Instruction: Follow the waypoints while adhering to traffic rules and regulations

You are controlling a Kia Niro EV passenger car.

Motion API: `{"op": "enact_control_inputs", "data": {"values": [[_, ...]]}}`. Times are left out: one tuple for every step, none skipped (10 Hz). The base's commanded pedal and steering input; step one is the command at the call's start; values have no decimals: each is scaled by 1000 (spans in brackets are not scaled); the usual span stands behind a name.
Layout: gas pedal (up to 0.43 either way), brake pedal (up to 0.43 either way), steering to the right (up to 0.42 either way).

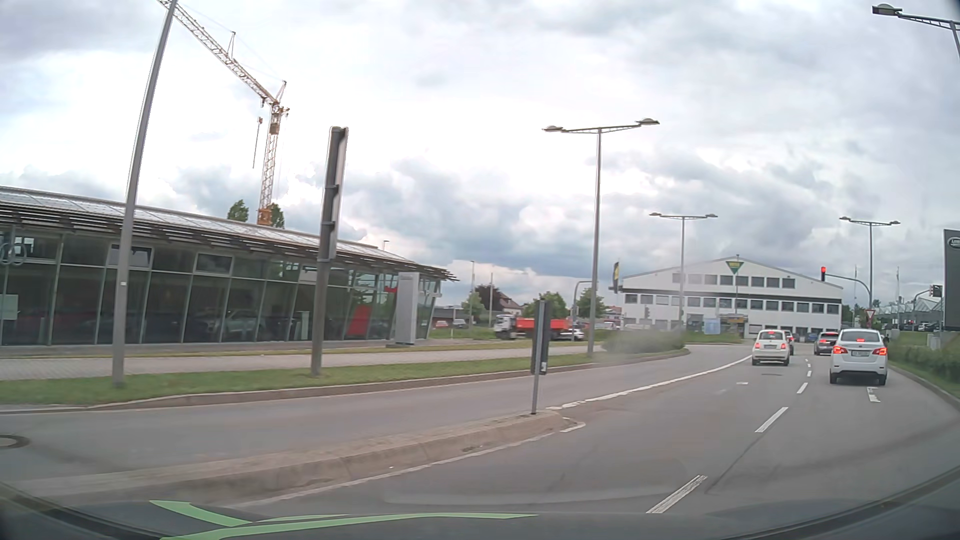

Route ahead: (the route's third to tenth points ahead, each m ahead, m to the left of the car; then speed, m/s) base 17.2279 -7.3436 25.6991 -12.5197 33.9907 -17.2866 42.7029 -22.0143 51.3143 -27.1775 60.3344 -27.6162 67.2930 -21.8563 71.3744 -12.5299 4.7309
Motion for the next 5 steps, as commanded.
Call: {"op": "enact_control_inputs", "data": {"values": [[197, 0, 373], [197, 0, 361], [197, 0, 353], [197, 0, 341], [197, 0, 321]]}}
